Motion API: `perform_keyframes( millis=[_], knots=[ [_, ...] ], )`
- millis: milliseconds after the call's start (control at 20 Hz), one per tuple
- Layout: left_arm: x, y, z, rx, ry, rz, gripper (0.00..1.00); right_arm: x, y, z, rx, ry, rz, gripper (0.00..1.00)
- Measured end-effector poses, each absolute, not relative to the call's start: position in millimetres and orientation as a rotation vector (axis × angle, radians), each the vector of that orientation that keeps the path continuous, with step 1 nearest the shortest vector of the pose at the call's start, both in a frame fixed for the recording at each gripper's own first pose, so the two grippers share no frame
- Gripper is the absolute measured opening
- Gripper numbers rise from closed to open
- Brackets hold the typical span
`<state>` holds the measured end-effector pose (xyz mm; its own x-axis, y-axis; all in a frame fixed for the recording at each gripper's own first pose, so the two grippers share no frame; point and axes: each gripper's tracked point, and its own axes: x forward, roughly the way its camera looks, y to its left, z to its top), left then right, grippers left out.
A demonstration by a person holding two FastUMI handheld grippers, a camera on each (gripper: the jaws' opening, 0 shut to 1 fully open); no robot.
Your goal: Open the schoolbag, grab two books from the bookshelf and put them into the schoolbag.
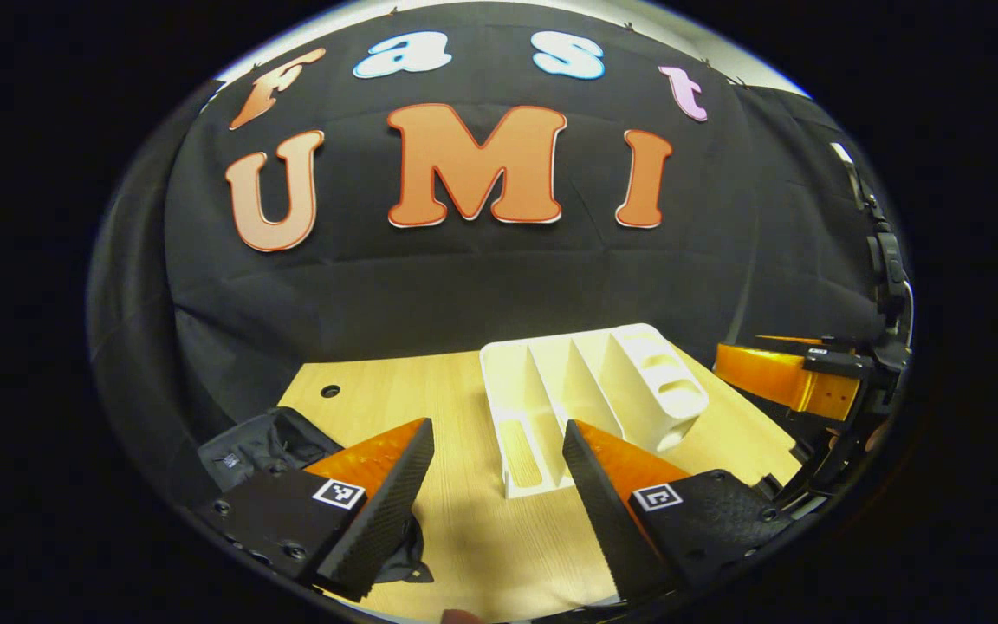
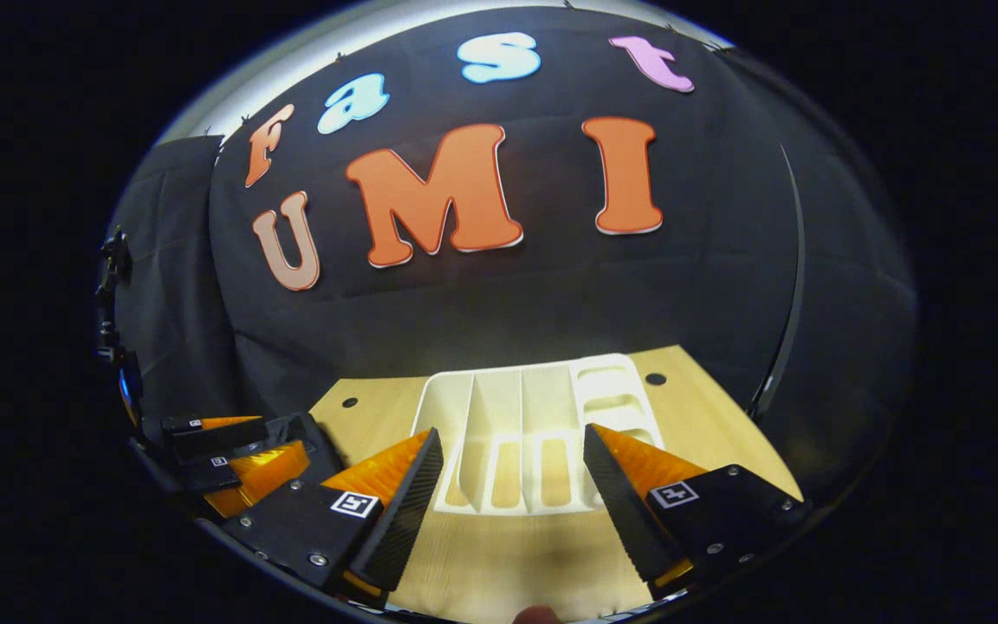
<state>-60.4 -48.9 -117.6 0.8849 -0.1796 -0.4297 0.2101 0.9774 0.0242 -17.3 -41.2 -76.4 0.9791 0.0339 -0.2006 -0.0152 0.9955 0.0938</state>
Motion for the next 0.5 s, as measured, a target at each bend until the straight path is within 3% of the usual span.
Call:
perform_keyframes(
  millis=[350, 500],
  knots=[
    [-58, -34, -42, 0.042, 0.190, -0.078, 0.96, -32, -38, -18, 0.036, 0.020, 0.046, 0.97],
    [-63, -24, -39, 0.072, 0.162, -0.024, 0.96, -32, -33, -7, 0.013, -0.031, 0.047, 0.97]
  ],
)
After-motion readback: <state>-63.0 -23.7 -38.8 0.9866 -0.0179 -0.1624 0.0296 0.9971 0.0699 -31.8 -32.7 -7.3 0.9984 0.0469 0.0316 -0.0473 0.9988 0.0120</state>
